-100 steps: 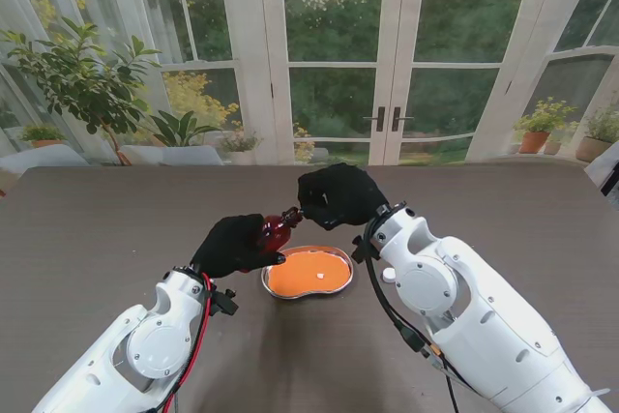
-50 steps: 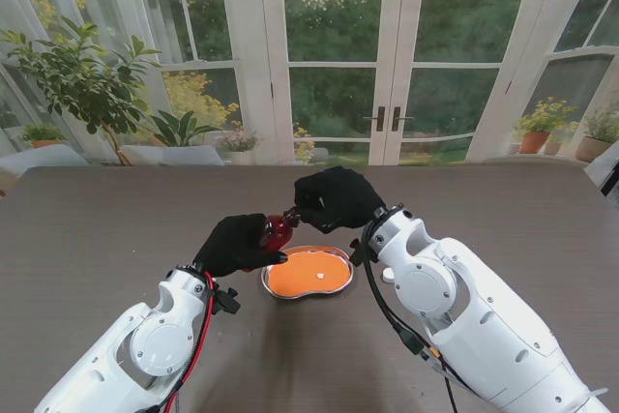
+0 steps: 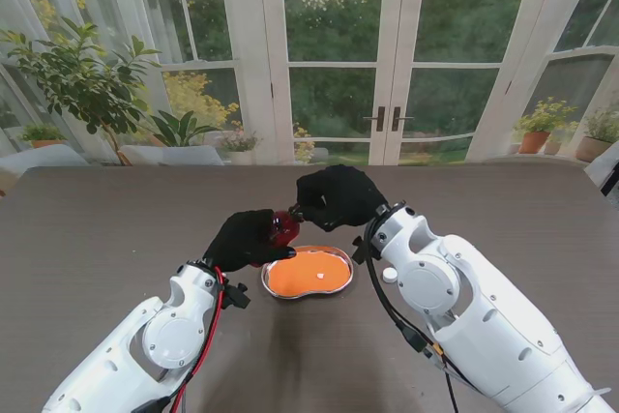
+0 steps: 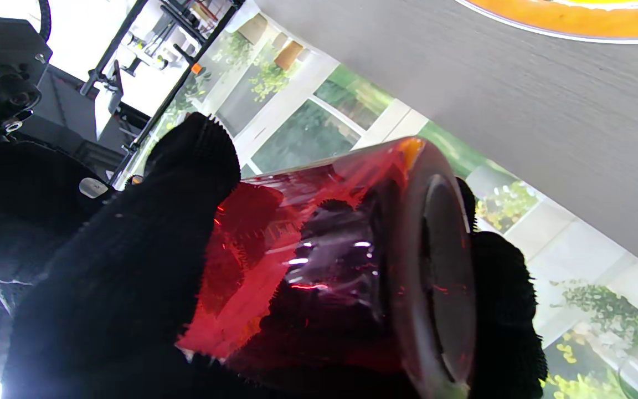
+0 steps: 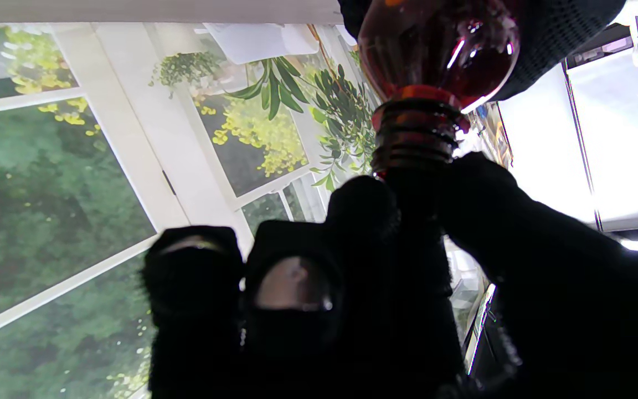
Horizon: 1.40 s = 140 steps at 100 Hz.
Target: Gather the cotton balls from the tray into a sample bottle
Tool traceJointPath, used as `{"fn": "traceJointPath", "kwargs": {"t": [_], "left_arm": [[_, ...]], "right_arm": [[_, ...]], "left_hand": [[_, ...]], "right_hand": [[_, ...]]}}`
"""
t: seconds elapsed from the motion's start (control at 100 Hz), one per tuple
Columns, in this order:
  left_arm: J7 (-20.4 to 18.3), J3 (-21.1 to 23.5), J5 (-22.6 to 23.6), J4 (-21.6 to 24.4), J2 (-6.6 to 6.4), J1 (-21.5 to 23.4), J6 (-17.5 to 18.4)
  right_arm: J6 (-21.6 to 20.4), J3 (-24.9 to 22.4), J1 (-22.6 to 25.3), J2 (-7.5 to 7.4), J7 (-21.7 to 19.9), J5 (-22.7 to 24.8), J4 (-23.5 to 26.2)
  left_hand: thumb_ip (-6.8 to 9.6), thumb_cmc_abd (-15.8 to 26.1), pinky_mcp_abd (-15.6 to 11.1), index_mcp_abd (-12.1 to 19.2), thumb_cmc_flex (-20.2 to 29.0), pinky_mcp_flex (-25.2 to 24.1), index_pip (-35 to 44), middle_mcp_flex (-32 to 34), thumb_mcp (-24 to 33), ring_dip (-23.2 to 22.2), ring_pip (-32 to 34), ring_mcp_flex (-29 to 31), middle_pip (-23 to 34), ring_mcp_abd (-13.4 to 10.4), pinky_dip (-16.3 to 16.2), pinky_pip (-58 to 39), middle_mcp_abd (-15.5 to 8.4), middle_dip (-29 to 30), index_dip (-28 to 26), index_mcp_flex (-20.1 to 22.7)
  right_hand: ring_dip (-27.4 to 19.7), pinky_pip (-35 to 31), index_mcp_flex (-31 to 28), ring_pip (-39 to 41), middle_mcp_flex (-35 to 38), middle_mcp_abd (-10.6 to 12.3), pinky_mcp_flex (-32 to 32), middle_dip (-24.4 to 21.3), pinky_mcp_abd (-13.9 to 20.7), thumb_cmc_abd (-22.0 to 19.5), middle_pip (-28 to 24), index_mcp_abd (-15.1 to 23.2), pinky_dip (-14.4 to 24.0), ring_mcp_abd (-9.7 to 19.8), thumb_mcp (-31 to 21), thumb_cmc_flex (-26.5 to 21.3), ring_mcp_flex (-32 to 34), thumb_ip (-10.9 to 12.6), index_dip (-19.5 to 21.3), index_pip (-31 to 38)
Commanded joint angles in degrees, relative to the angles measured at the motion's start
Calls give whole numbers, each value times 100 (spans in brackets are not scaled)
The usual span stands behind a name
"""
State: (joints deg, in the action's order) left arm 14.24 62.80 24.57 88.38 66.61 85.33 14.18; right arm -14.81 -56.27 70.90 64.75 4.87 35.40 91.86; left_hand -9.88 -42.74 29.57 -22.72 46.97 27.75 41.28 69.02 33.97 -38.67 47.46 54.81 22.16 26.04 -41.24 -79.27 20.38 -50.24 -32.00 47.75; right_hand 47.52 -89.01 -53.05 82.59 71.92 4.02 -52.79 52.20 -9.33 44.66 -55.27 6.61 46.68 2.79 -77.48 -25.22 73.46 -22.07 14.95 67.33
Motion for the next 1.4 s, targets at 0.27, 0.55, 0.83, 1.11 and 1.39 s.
{"fn": "traceJointPath", "kwargs": {"t": [0.27, 0.55, 0.83, 1.11, 1.39], "left_arm": [[109, -192, -106, -58, 166, -165, -36], [398, -334, -123, -145, 251, -213, -34], [844, -469, -80, -168, 360, -166, 63], [1087, -528, 34, -208, 402, -130, 176], [1193, -477, 118, -223, 402, -52, 180]], "right_arm": [[-47, -16, -17, 1, -115, 89, 77], [-46, -33, -59, 4, -76, 147, 74], [-15, -188, 53, -24, -152, 174, 288], [-8, -232, 82, -24, -134, 185, 334], [46, -300, 94, -21, -110, 193, 335]], "left_hand": [[62, 1375, -73, 1003, 1437, -211, 471, 192, 978, -2, 157, 86, 104, 344, -17, 178, -127, 49, 15, 703], [68, 1514, -73, 1043, 1579, -211, 381, 169, 691, 10, 132, 75, 93, 319, -17, 178, -177, 103, 57, 698], [146, 1528, -91, 1139, 1700, -236, 333, 156, 509, 68, 21, 51, -142, 221, 20, 254, -280, 330, 81, 742], [185, 1486, -123, 1307, 1721, -225, 339, 192, 539, 122, -58, 87, -282, 108, 49, 284, -404, 474, 113, 807], [241, 1390, -186, 1519, 1709, -227, 293, 228, 613, 194, -189, 88, -513, -14, 111, 355, -599, 731, 148, 887]], "right_hand": [[69, -396, 43, 267, 52, 11, -63, 108, -16, -76, -95, 166, 110, 158, -80, -137, 213, 187, 183, -36], [67, -389, 58, 261, 34, 16, -53, 78, -9, -60, -38, 169, 111, 157, -58, -121, 213, 191, 112, -106], [56, -385, 77, 239, 41, 14, -48, 42, -11, -49, 18, 191, 113, 135, -32, -97, 210, 199, 28, -157], [43, -371, 315, 209, 12, 0, -33, -55, -15, 70, 147, 88, 111, 137, -56, -77, 212, 217, -162, -343], [43, -351, 500, 207, -15, -5, -17, -141, -14, 175, 234, -101, 106, 129, 3, -145, 212, 219, -282, -436]]}}
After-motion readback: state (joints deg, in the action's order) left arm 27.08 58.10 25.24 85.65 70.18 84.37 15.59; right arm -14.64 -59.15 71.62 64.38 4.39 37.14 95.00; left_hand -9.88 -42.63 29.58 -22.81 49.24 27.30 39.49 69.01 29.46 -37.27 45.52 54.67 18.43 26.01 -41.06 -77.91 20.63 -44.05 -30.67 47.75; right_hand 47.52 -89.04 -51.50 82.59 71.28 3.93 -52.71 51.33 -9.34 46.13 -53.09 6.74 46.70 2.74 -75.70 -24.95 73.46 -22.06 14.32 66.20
